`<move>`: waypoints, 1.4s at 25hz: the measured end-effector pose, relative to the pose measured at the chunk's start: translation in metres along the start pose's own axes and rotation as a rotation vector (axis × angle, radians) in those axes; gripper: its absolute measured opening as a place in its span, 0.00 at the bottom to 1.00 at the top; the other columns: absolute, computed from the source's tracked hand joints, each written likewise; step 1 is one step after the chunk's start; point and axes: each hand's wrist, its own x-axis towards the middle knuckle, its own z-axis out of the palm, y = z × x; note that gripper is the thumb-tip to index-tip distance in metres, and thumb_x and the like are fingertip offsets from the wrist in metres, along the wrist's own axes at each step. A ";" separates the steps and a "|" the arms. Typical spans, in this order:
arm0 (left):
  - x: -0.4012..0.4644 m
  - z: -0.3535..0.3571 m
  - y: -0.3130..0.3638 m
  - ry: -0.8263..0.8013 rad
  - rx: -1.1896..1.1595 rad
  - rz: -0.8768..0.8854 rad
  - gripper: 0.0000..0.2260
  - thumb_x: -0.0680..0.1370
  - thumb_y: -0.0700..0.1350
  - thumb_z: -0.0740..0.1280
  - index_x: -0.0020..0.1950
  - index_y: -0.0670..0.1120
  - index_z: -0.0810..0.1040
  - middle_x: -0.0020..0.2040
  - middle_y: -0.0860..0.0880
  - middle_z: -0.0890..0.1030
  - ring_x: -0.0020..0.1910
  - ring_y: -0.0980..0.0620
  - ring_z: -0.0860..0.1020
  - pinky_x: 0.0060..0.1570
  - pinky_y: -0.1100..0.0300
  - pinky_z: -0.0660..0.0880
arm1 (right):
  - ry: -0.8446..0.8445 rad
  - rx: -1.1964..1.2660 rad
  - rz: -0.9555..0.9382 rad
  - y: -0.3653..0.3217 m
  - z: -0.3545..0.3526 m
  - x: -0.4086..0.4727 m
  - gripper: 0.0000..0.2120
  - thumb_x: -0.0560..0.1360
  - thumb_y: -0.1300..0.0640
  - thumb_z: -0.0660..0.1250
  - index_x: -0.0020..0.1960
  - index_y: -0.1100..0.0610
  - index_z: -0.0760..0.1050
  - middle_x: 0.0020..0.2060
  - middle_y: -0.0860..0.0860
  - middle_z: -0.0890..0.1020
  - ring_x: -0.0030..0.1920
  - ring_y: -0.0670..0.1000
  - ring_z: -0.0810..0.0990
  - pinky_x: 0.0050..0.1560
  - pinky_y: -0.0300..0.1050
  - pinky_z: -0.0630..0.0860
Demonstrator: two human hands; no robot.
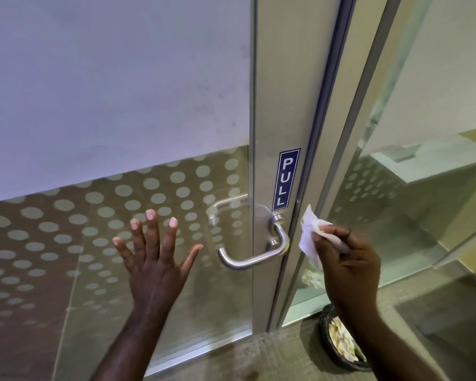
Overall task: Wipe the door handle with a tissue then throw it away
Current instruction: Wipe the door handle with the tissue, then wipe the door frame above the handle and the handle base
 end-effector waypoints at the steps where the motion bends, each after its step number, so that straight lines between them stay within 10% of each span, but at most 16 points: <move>1: 0.001 0.000 0.000 0.008 0.001 -0.001 0.44 0.74 0.64 0.65 0.80 0.52 0.42 0.81 0.48 0.40 0.79 0.47 0.40 0.74 0.40 0.38 | 0.017 -0.028 -0.095 -0.006 0.005 0.006 0.04 0.71 0.56 0.70 0.44 0.48 0.78 0.42 0.41 0.83 0.46 0.45 0.81 0.49 0.33 0.73; 16: -0.003 0.009 -0.003 0.085 0.093 0.042 0.43 0.73 0.66 0.65 0.80 0.49 0.50 0.81 0.44 0.48 0.79 0.44 0.46 0.74 0.39 0.45 | 0.202 0.076 -0.364 -0.034 0.041 0.048 0.12 0.65 0.64 0.72 0.35 0.58 0.68 0.30 0.44 0.73 0.30 0.48 0.75 0.31 0.39 0.72; 24: -0.005 0.014 -0.006 0.100 0.115 0.053 0.44 0.72 0.67 0.66 0.80 0.49 0.52 0.81 0.43 0.50 0.79 0.43 0.47 0.74 0.40 0.43 | 0.287 -0.084 -0.754 -0.043 0.054 0.060 0.07 0.70 0.72 0.69 0.46 0.67 0.81 0.46 0.56 0.83 0.51 0.57 0.82 0.56 0.48 0.77; 35: -0.003 0.011 -0.005 0.095 0.102 0.059 0.42 0.74 0.66 0.64 0.80 0.48 0.52 0.81 0.43 0.48 0.79 0.44 0.45 0.74 0.40 0.41 | 0.327 -0.019 -0.783 -0.046 0.088 0.077 0.10 0.73 0.72 0.69 0.54 0.68 0.81 0.55 0.57 0.71 0.54 0.58 0.78 0.56 0.45 0.78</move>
